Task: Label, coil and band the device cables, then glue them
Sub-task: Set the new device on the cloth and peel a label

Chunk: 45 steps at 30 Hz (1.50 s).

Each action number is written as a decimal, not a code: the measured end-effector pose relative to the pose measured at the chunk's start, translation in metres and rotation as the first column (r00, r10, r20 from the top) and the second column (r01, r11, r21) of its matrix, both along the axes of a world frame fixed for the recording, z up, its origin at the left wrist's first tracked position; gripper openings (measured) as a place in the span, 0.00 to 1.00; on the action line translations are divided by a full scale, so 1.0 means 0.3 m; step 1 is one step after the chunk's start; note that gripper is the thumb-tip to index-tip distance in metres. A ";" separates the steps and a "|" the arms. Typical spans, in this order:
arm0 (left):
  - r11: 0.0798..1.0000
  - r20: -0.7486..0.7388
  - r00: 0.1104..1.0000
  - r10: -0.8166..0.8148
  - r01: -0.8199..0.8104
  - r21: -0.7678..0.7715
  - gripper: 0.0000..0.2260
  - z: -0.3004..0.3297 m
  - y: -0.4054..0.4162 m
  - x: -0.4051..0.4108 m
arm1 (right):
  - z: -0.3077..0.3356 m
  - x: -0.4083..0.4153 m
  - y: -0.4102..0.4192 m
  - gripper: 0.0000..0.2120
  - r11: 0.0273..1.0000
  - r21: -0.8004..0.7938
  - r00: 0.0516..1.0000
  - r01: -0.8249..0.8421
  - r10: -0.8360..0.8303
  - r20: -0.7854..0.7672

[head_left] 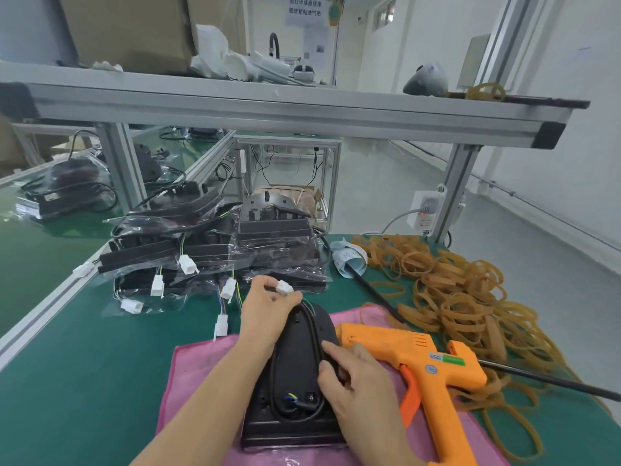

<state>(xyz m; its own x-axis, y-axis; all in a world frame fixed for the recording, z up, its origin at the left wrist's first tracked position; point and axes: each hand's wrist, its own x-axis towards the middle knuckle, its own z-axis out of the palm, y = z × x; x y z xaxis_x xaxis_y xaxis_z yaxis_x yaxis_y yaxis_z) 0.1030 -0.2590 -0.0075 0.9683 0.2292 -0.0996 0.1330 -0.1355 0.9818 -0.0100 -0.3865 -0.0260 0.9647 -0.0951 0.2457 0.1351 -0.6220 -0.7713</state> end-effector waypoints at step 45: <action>0.925 0.020 0.990 -0.137 0.121 0.360 0.09 -0.077 0.124 -0.188 | 0.030 -0.177 -0.375 0.26 0.770 -0.574 0.815 0.278 -0.505 -0.283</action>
